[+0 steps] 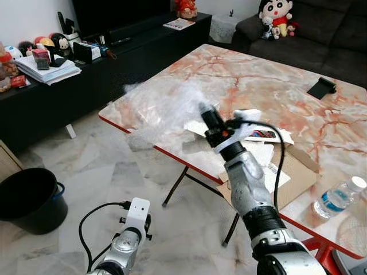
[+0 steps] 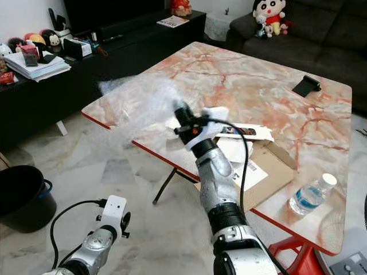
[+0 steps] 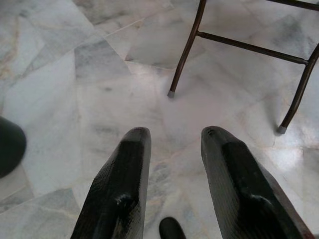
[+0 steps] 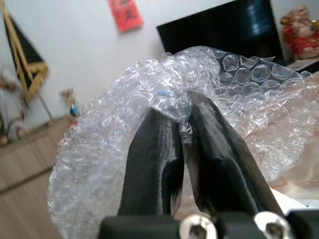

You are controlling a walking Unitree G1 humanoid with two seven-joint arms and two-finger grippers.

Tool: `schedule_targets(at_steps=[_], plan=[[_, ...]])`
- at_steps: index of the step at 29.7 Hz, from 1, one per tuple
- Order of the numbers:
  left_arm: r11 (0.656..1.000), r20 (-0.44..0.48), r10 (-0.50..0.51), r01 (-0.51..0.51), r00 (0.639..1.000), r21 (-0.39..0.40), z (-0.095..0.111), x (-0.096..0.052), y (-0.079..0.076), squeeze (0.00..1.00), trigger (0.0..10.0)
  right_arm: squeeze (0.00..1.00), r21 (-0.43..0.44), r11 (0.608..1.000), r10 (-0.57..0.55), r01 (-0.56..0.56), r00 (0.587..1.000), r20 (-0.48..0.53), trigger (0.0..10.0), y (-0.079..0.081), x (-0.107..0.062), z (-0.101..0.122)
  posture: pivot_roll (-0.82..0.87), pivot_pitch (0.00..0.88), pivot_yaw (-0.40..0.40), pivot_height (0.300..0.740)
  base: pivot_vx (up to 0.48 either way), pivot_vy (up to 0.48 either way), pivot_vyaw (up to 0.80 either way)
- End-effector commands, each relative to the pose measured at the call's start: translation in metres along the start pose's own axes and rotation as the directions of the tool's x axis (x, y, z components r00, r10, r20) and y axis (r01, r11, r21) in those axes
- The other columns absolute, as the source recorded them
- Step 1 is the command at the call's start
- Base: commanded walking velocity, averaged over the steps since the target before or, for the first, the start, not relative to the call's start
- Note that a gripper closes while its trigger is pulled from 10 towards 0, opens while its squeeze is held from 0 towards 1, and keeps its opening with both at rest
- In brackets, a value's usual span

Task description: Picking trash to rubbish bin

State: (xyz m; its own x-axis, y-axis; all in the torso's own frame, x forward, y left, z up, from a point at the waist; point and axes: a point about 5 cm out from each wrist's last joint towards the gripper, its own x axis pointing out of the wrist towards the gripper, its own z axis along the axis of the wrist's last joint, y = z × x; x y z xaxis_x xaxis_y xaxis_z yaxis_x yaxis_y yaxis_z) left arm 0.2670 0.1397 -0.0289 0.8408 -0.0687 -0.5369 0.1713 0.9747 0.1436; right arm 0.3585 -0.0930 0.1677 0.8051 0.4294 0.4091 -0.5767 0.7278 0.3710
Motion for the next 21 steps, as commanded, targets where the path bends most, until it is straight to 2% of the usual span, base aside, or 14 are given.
schedule_targets(at_steps=[1,4,6,7,9,10,15,21], plan=[[1.0,0.004,-0.002,0.002,1.0,-0.01,0.001,0.0,-0.001,0.0,10.0,0.0,0.007,1.0,0.006,-0.006,0.999,0.043,10.0,0.0,0.005,0.013,-0.07,0.012,-0.048,0.74,0.0,0.0,0.0],[1.0,0.006,-0.007,0.007,1.0,-0.011,0.0,0.0,-0.001,0.0,10.0,0.0,0.029,1.0,-0.004,0.002,0.998,0.057,10.0,-0.001,0.004,0.015,-0.07,0.012,-0.048,0.74,0.0,0.0,0.0],[1.0,0.006,-0.007,0.007,1.0,-0.011,0.0,0.0,-0.001,0.0,10.0,0.0,0.072,0.997,-0.039,0.032,0.996,0.086,10.0,-0.005,0.001,0.019,-0.07,0.009,-0.045,0.74,0.0,0.0,0.0],[1.0,0.006,-0.007,0.007,1.0,-0.012,-0.001,-0.001,-0.001,0.0,10.0,0.0,0.072,0.996,-0.058,0.051,0.994,0.088,10.0,-0.008,0.0,0.019,-0.07,0.007,-0.044,0.74,0.0,0.0,0.0],[1.0,0.007,-0.007,0.007,1.0,-0.012,-0.001,-0.001,-0.001,0.0,10.0,0.0,0.016,0.992,-0.125,0.124,0.99,0.062,10.0,-0.018,-0.004,0.016,-0.07,0.003,-0.042,0.74,0.0,0.0,0.0],[1.0,0.007,-0.009,0.009,1.0,-0.011,-0.001,-0.001,-0.001,0.0,10.0,0.0,-0.042,0.979,-0.198,0.199,0.98,0.033,10.0,-0.028,-0.011,0.011,-0.07,0.001,-0.041,0.74,0.0,0.0,0.0],[1.0,0.011,-0.011,0.011,1.0,-0.008,-0.002,-0.001,-0.002,0.0,10.0,0.0,-0.015,0.938,-0.346,0.346,0.938,0.003,10.0,-0.051,-0.031,0.002,-0.07,0.0,-0.038,0.74,0.0,0.0,0.0],[1.0,0.015,-0.014,0.015,1.0,-0.007,-0.002,-0.002,-0.003,0.0,10.0,0.0,0.017,0.908,-0.419,0.419,0.908,-0.005,10.0,-0.061,-0.045,-0.003,-0.07,0.0,-0.031,0.74,0.0,0.0,0.0]])
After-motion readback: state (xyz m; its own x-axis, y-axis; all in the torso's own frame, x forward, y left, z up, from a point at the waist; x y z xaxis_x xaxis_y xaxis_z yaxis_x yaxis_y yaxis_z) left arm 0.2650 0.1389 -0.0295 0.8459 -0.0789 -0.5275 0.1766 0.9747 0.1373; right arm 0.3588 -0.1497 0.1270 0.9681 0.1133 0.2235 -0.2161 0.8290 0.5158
